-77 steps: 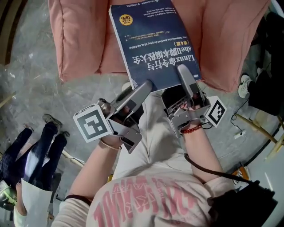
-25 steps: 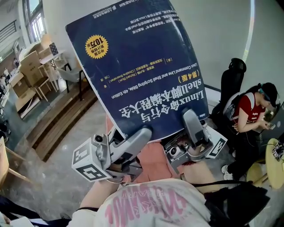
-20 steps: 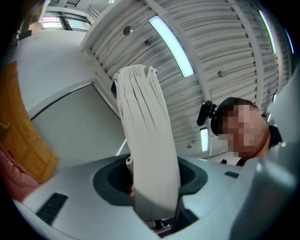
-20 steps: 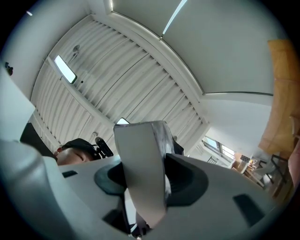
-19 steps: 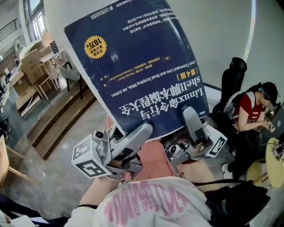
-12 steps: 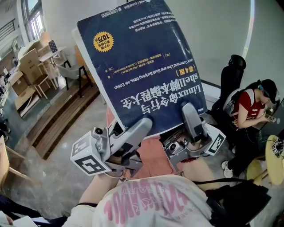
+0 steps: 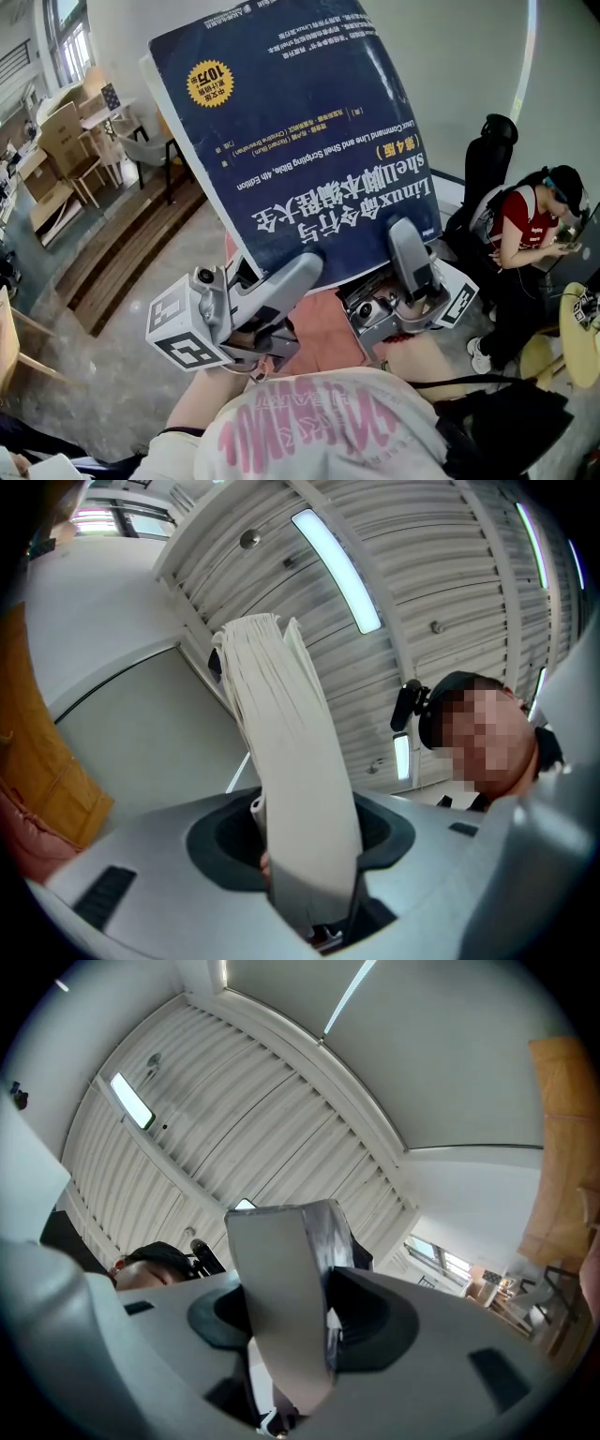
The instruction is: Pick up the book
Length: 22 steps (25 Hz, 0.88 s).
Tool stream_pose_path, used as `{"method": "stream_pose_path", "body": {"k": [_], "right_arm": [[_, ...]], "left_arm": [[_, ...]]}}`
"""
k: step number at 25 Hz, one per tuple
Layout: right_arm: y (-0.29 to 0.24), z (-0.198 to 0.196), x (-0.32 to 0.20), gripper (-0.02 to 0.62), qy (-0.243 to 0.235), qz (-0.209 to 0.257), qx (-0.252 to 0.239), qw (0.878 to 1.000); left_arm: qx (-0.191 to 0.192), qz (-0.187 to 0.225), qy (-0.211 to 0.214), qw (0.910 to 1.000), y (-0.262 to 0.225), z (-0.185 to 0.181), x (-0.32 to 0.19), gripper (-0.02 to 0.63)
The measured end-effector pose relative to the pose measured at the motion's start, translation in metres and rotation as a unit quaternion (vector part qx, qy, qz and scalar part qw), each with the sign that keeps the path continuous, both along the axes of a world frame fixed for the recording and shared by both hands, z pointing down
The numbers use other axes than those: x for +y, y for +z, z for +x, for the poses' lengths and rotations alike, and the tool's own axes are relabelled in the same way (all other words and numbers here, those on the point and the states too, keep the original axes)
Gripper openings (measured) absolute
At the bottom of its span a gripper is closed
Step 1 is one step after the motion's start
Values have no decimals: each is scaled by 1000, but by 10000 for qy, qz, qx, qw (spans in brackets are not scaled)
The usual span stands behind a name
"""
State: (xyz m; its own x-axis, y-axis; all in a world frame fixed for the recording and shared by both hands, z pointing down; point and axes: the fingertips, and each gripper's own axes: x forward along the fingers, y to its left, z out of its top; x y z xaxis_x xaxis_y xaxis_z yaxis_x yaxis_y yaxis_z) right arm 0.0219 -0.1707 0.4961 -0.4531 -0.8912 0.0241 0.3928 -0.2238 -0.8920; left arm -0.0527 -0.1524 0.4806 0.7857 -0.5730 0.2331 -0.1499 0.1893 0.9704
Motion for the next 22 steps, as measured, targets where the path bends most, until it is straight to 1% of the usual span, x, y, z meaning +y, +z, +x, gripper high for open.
{"method": "stream_pose_path", "body": {"k": [11, 22], "right_arm": [[-1, 0, 0, 210, -61, -81, 12, 9999], [-1, 0, 0, 210, -18, -193, -52, 9998]], "left_arm": [[-16, -115, -59, 9999, -1, 0, 0, 218], [-36, -176, -44, 9998, -2, 1, -1, 218]]}}
